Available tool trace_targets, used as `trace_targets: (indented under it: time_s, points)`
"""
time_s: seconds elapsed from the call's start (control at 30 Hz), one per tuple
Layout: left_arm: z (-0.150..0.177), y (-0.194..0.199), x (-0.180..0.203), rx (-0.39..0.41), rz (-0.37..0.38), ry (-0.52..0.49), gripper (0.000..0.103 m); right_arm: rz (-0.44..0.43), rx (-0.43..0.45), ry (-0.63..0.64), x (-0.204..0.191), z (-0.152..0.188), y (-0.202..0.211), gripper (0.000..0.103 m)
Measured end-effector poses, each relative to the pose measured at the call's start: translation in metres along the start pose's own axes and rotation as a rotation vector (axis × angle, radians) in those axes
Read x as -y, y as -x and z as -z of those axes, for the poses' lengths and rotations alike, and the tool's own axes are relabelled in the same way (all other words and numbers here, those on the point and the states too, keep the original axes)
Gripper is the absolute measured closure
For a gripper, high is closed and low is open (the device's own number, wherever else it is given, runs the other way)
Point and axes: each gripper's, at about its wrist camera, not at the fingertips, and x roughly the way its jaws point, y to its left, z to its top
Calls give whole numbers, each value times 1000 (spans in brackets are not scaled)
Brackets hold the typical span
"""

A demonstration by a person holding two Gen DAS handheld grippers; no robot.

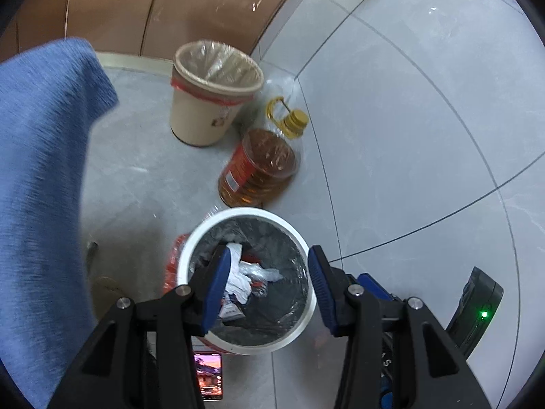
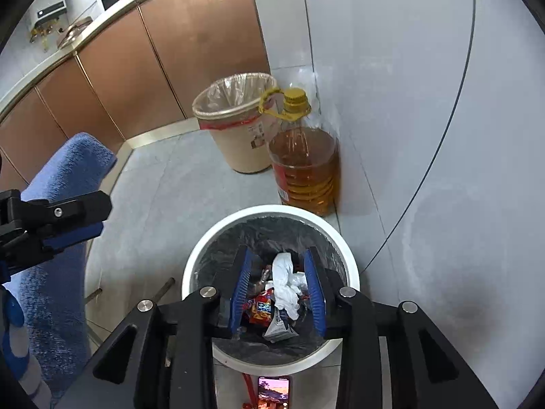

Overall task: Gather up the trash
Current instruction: 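Carry both clear wrappers over the white bin and open both tools, then move both open tools back over the towel toward the purple lid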

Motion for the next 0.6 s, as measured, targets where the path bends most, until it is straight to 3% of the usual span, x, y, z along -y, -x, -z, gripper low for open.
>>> trace_targets:
  time_s: [0.27,0.6]
  points:
    - [11,78,0,112,-55,-62,58,-69,71,30,-31,-3,61,65]
    - [36,208,-31,269,-102,-71,46,-178,189,153,-99,3,163,58]
